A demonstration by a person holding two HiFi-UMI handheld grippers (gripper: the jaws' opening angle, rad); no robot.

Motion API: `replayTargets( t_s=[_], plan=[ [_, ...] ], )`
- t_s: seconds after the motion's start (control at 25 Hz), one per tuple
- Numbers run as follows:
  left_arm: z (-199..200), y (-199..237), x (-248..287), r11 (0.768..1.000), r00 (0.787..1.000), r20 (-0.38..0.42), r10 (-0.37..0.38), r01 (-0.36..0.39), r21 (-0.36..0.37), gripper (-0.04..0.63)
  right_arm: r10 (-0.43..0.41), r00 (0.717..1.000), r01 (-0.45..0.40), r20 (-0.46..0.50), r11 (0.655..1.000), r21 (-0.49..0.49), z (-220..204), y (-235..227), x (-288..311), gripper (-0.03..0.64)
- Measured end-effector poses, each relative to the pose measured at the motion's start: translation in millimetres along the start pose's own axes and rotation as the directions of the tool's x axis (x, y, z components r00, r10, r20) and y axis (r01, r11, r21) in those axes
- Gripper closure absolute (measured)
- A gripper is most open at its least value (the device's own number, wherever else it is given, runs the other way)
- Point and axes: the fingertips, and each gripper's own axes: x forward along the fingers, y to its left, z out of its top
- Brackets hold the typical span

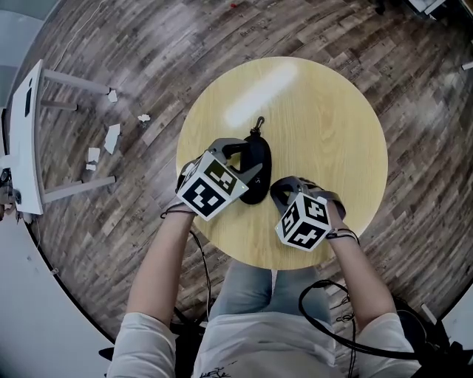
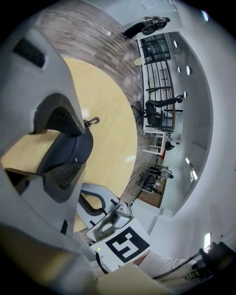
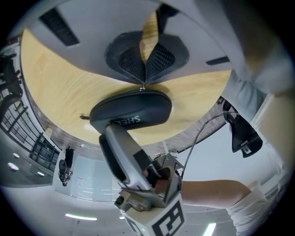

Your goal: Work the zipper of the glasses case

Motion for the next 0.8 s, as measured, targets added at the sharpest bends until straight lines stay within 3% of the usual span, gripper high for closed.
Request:
replayTargets(
  t_s=[0.24,0.48,0.64,0.72,0.8],
  plan=[
    [-1,1,0,1.000,1.000,0.028,0.002,-0.002,-0.007,0.402,0.019,0.999,-0.026,0.044,0.988,0.152,13,47,9,0.618],
    [1,2,-3,1.000,0.999,0.040,0.004,-0.003,-0.011,0.402,-0.047,0.995,0.013,0.088,0.937,0.350,26,55,22,0.618],
    [0,1,-3,1.000,0.999,0.044,0.007,-0.007,-0.016,0.402,-0.057,0.994,0.017,0.093,0.924,0.383,28,56,22,0.618],
    [0,1,-3,1.000,0.999,0.047,0.006,-0.005,-0.017,0.402,-0.091,0.990,0.033,0.106,0.890,0.455,30,55,21,0.618],
    [0,1,-4,1.000,0.999,0.051,0.007,-0.006,-0.019,0.402,-0.161,0.980,0.064,0.120,0.816,0.575,33,54,21,0.618]
  ],
)
